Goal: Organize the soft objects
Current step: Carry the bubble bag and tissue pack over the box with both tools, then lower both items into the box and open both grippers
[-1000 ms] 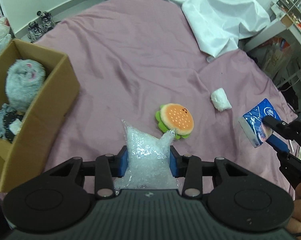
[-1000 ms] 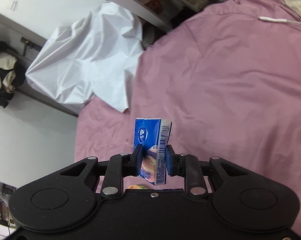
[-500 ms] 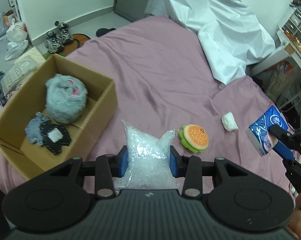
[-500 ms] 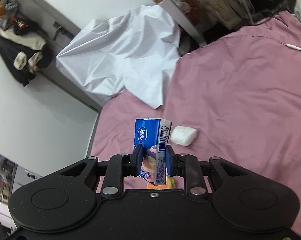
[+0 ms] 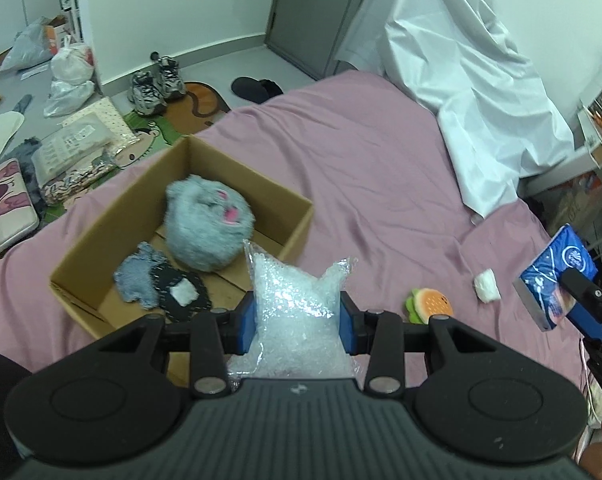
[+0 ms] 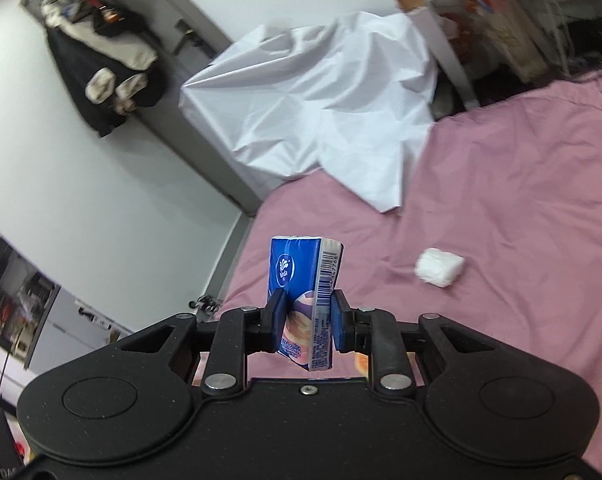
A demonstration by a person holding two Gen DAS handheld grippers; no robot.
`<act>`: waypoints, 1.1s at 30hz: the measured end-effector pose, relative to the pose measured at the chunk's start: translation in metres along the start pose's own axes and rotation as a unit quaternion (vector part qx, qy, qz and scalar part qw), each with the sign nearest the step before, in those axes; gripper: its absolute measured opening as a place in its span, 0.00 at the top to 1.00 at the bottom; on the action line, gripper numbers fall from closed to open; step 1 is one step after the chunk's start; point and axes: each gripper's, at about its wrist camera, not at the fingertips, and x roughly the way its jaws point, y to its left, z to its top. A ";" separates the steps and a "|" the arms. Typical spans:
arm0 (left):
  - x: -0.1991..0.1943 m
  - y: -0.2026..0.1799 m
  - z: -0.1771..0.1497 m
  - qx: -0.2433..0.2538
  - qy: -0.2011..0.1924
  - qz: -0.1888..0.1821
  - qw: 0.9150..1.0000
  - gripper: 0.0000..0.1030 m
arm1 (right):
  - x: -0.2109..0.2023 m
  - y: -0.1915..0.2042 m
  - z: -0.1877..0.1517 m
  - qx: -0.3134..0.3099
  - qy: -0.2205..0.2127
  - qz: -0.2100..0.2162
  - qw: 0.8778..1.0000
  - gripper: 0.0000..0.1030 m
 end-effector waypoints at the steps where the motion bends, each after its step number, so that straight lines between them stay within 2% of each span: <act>1: -0.001 0.003 0.001 -0.003 -0.001 0.001 1.000 0.61 | 0.000 0.006 -0.001 -0.011 0.001 0.006 1.000 0.78; 8: -0.005 0.030 0.007 -0.022 -0.006 0.007 1.000 0.61 | -0.002 0.038 -0.014 -0.061 0.007 0.029 0.998 0.78; 17: -0.004 0.065 0.015 -0.052 -0.006 0.010 0.999 0.61 | 0.005 0.068 -0.034 -0.090 0.027 0.050 0.994 0.78; 33: 0.015 0.119 0.023 -0.090 0.017 0.011 0.996 0.61 | 0.035 0.115 -0.080 -0.141 0.094 0.053 0.984 0.78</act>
